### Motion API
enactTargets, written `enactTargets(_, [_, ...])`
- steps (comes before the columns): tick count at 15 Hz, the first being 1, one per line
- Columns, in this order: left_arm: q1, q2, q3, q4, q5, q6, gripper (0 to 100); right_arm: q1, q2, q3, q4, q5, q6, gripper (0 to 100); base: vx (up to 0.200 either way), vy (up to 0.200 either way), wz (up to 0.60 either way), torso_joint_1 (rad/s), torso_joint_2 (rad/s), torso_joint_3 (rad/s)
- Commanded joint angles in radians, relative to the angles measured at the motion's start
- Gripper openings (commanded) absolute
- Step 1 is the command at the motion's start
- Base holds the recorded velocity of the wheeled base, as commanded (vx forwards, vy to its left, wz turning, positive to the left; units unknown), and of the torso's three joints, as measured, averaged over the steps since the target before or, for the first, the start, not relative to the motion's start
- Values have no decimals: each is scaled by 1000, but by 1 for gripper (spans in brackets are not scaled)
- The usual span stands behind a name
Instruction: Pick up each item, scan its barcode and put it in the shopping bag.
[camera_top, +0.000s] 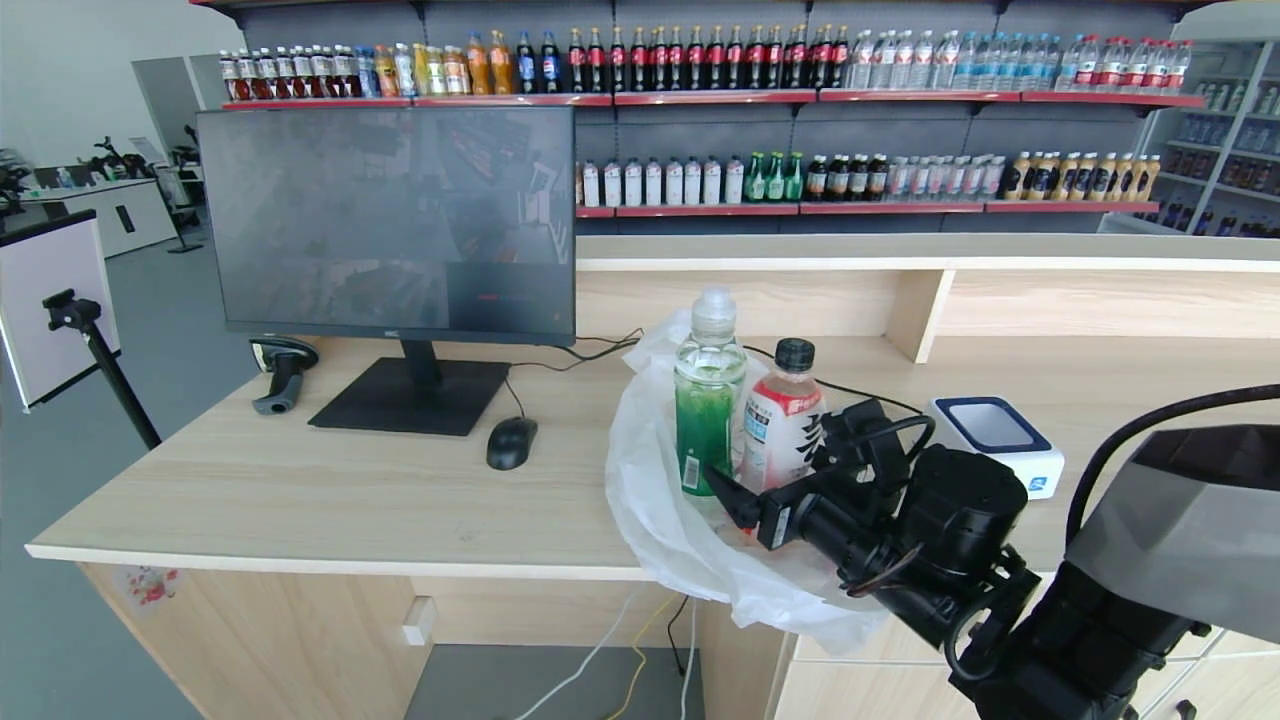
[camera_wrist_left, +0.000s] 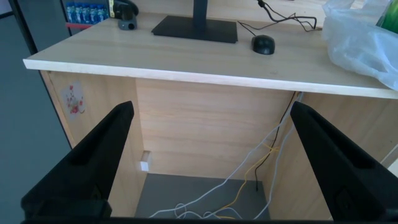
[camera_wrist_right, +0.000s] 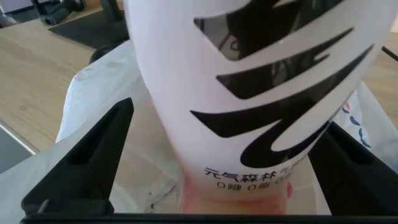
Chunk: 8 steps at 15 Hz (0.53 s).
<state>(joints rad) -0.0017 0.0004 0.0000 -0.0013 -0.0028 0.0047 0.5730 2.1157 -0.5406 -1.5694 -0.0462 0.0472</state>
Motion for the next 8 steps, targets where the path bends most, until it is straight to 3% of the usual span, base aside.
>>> enactTargets(1, [0,0,0,0,1,0,100,1,-22,-7,-1,0,0,100,0,0,0,0,0,0])
enactTargets(6, [0,0,0,0,0,0,100,1,-115,16,-1,-1,0,100,0,0,0,0,0,0])
enactTargets(8, [0,0,0,0,1,0,100,-1,-203,102,-1,-1,-3,100,0,0,0,0,0,0])
